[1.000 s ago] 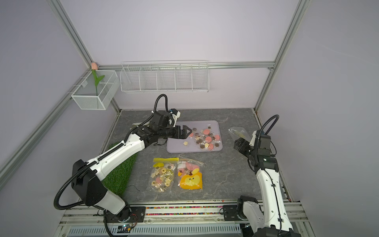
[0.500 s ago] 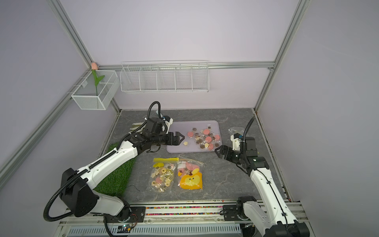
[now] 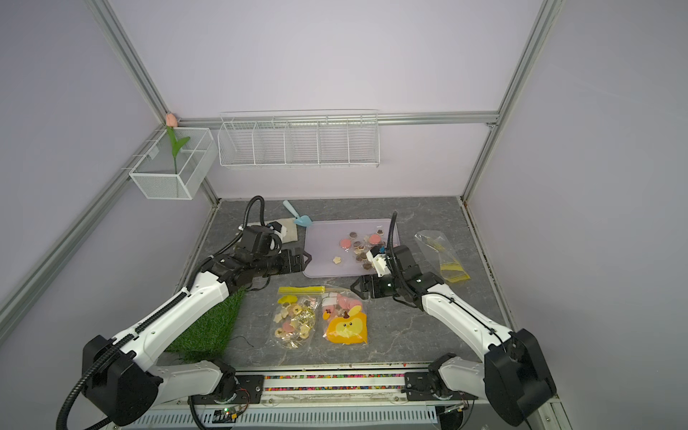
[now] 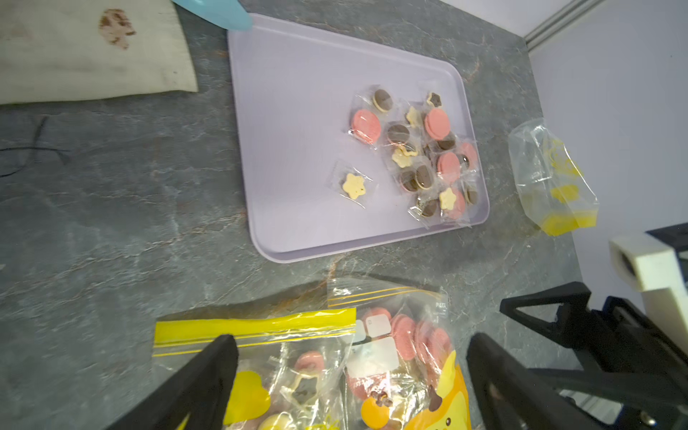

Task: Pour cookies out of the ziploc bag
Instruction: Place the ziploc bag at the center of the board, then pick up the ziploc bag from the center of the board.

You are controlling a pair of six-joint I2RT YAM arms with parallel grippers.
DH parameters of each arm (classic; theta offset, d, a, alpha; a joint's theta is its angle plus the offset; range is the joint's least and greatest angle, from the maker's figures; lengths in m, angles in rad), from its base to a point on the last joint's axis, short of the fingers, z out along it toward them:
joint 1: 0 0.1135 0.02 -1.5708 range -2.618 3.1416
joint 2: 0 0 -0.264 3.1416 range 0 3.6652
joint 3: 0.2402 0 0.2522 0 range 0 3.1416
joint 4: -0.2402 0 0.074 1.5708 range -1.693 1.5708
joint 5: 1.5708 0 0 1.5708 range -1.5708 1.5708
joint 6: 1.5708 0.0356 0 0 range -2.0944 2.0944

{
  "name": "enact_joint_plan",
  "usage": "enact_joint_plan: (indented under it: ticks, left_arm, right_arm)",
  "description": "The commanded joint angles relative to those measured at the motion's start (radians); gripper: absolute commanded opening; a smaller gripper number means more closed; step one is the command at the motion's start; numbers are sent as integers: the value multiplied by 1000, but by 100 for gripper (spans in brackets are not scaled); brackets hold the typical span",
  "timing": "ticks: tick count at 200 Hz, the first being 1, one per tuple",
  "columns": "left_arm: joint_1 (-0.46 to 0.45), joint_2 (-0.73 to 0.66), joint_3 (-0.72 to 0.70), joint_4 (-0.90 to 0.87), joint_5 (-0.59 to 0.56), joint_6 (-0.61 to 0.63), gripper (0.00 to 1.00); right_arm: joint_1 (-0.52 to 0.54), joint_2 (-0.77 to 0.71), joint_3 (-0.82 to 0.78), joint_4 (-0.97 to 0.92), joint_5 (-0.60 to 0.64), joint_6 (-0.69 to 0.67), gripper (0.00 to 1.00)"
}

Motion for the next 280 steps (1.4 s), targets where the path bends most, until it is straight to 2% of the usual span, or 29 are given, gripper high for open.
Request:
enact_joint_plan:
  ticks: [1, 41, 65, 93, 173, 217, 251, 280]
  left_arm:
    - [39, -52, -29, -37, -16, -24, 98]
    - [79, -96, -50, -76, -28, -36, 99]
    - [95, -116, -59, -101, -32, -36, 99]
    - [125, -134, -79, -106, -10, -45, 99]
    - [127, -161, -110, -105, 6, -54, 98]
    - [126, -172, -122, -109, 5, -54, 97]
    - [126, -181, -120, -123, 2, -48, 97]
    - [126, -189, -123, -125, -4, -48, 97]
  right_arm:
    - [78, 80, 51, 91, 75, -22, 85]
    - [154, 249, 105, 216, 74, 26, 79]
    - [193, 305, 138, 259, 120, 29, 77]
    - [200, 371, 163, 287, 115, 43, 76]
    - [217, 498, 197, 366, 69, 68, 71]
    - [247, 561, 248, 392, 53, 75, 63]
    - [260, 600, 279, 402, 33, 87, 50]
    - [268, 633, 301, 398, 7, 87, 45]
